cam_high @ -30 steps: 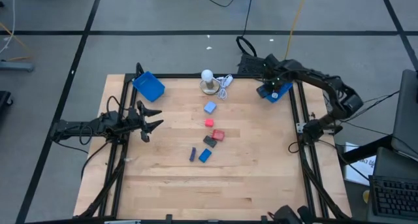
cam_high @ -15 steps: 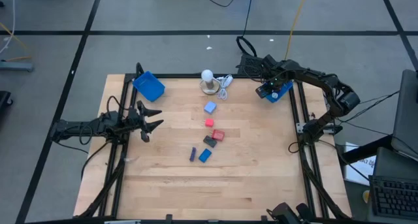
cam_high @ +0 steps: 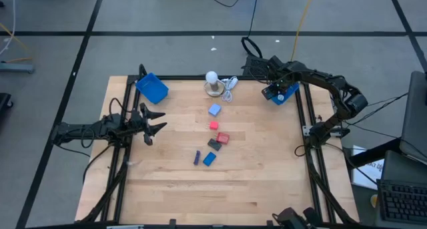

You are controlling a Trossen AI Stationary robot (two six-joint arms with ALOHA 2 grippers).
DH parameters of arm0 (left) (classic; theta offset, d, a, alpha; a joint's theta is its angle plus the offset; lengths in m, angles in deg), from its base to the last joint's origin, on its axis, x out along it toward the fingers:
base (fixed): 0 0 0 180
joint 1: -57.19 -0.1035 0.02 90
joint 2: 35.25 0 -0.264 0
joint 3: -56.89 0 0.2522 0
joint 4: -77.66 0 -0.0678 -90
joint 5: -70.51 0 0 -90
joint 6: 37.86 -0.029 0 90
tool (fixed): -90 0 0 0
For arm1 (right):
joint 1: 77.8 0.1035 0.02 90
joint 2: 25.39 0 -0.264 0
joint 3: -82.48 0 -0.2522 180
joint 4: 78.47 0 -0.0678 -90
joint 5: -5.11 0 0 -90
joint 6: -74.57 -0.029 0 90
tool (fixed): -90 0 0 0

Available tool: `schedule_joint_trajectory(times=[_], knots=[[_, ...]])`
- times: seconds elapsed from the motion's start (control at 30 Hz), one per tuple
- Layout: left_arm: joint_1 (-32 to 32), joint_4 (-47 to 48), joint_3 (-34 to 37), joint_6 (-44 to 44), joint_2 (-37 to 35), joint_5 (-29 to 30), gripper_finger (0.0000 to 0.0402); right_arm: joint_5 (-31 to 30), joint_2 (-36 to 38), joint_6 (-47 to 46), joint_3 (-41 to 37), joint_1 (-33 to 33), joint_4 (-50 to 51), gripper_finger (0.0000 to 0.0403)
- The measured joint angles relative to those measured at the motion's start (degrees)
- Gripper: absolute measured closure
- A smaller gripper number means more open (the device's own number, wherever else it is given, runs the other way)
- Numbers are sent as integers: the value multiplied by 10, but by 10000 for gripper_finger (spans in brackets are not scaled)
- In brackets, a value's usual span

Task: Pick & Place Office items
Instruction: Put the green charger adapter into the right blue bin, then put the red charger adapter into the right blue bin

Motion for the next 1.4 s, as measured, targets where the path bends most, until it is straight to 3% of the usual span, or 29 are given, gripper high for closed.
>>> schedule_joint_trajectory(times=[0.27,0.9,1.23,1.4], knots=[[0,0,0,1,0,0,188,1,0,3,0,1,0,253],[0,0,0,1,0,0,188,2,0,5,0,1,-44,191],[0,0,0,-27,0,0,188,9,0,23,0,27,-205,194],[0,0,0,-28,0,0,188,122,1,17,-20,67,-359,196]])
